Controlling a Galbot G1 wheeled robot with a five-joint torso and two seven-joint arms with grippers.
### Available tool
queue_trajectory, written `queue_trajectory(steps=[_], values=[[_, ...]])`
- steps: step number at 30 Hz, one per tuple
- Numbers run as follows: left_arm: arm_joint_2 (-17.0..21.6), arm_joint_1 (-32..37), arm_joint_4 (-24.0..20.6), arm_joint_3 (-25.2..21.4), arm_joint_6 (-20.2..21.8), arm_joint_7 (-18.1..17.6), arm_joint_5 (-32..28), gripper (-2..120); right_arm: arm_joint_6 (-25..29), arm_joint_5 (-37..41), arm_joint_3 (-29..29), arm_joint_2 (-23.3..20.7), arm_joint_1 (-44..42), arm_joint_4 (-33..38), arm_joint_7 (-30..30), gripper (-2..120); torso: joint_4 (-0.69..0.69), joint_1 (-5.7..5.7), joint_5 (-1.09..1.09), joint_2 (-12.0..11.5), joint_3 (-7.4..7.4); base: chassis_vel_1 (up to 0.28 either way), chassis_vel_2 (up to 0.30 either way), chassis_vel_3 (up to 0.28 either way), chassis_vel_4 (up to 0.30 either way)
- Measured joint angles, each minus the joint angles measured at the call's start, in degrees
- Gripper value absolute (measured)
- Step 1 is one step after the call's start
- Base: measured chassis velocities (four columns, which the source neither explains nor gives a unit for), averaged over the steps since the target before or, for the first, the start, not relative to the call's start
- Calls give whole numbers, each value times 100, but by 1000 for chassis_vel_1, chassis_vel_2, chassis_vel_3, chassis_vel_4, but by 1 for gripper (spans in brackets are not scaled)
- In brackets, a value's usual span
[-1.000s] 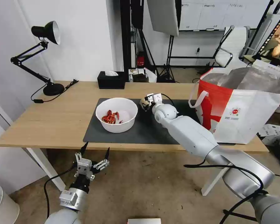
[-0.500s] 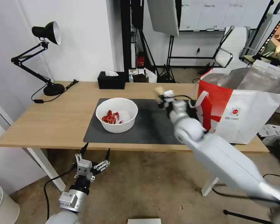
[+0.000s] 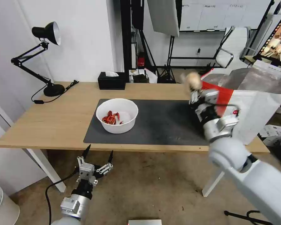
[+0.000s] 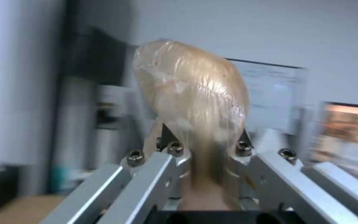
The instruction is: Pick up the trash from the table and place it into the takeout bag.
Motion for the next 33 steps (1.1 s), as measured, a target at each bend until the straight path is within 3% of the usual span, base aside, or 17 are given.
queue_trajectory(steps=[3,7,14,16,17,19,22,27,33], values=[[-1,10,0,5,-2,0,2,100,-168,100,102,-28,162,-170,384,6,-2,1,0,0,0,0,0,0,0],[-21,81,-10,28,-10,3,4,100,-498,835,157,-181,591,-465,868,6,0,1,-2,0,0,0,0,0,0],[-22,99,-35,29,-11,4,4,100,-1083,1413,115,-399,789,-722,983,6,-1,1,-1,0,0,0,0,0,0],[-18,99,-36,29,-12,7,3,100,-1514,1661,93,-502,786,-734,899,7,-2,1,-1,0,0,0,0,0,0],[-14,102,-39,31,-14,7,2,100,-1761,1797,89,-555,776,-725,825,14,-2,1,-1,0,0,0,0,0,0],[-10,103,-42,32,-14,7,0,100,-1844,1832,87,-572,775,-722,787,17,-2,1,-2,0,0,0,0,0,0],[10,120,-66,25,-16,9,-15,100,-1993,1860,69,-596,812,-715,722,32,-1,1,-1,0,0,0,0,0,0],[14,137,-85,20,-31,11,-21,100,-2044,1858,20,-625,900,-708,707,46,-1,1,-2,0,0,0,0,0,0],[14,117,-88,40,-33,18,-23,100,-2044,1851,-33,-668,1010,-691,696,72,-2,1,-2,0,0,0,0,0,0]])
